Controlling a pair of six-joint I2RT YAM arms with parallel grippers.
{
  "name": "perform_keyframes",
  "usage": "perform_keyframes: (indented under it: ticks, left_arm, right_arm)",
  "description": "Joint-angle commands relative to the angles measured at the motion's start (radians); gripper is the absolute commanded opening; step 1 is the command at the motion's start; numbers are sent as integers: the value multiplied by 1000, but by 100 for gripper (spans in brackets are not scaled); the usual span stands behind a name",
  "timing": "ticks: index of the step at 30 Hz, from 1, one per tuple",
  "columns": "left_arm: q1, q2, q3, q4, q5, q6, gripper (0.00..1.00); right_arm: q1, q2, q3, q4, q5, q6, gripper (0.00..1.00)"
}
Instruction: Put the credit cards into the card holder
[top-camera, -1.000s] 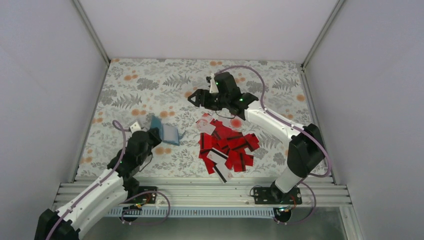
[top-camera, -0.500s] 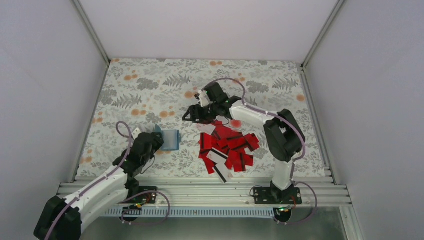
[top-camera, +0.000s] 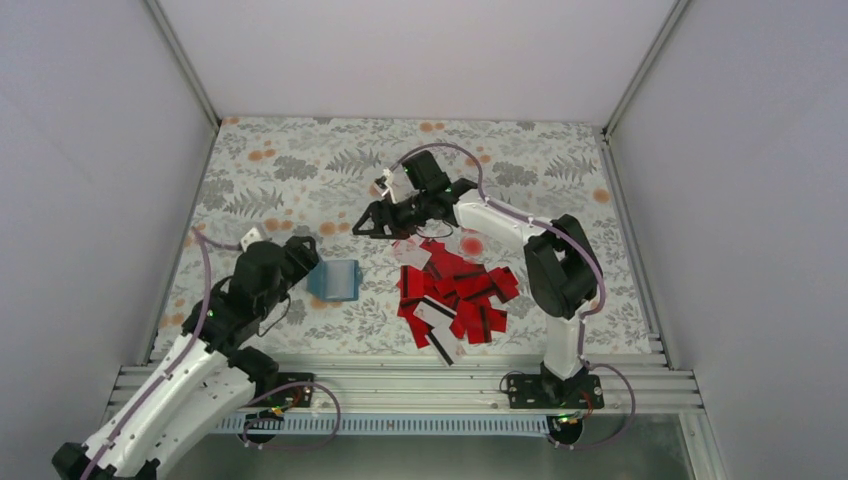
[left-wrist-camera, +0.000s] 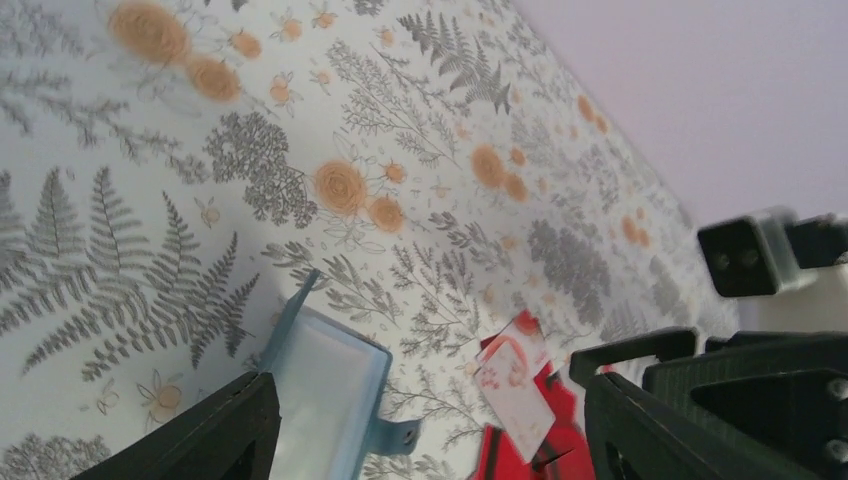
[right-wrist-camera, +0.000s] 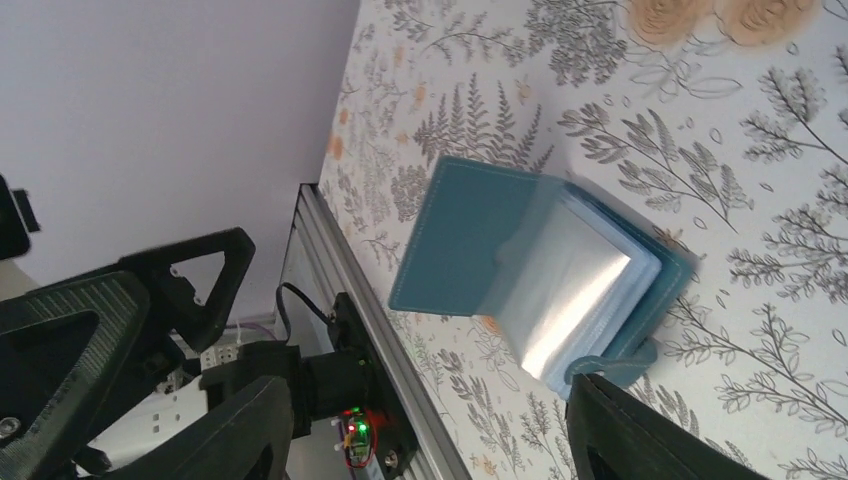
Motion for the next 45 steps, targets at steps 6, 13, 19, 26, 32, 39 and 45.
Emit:
perform_keyframes:
  ticks: [6, 13, 19, 26, 32, 39, 45]
  left_arm:
    - [-8, 358, 194, -46, 247, 511, 56]
    - [-8, 573, 229, -71, 260, 571, 45]
    - [-6, 671, 206, -67, 245, 595, 45]
    - [20, 722, 174, -93, 189, 529, 43]
    - [27, 776, 152, -46, 245, 502, 44]
    - [22, 795, 147, -3, 285, 542, 63]
    - [18, 823, 134, 14, 287, 553, 64]
  right_arm:
    - [18, 57, 86, -97, -44, -20, 71]
    - [20, 80, 88, -153, -18, -26, 71]
    - [22, 137, 88, -213, -13, -76, 70]
    - [35, 159, 88, -234, -38, -100, 70]
    - [62, 234, 171, -310, 2, -121, 73]
    - [95, 276, 205, -350, 66, -119, 75]
    - [105, 277, 179, -336, 83, -116, 67]
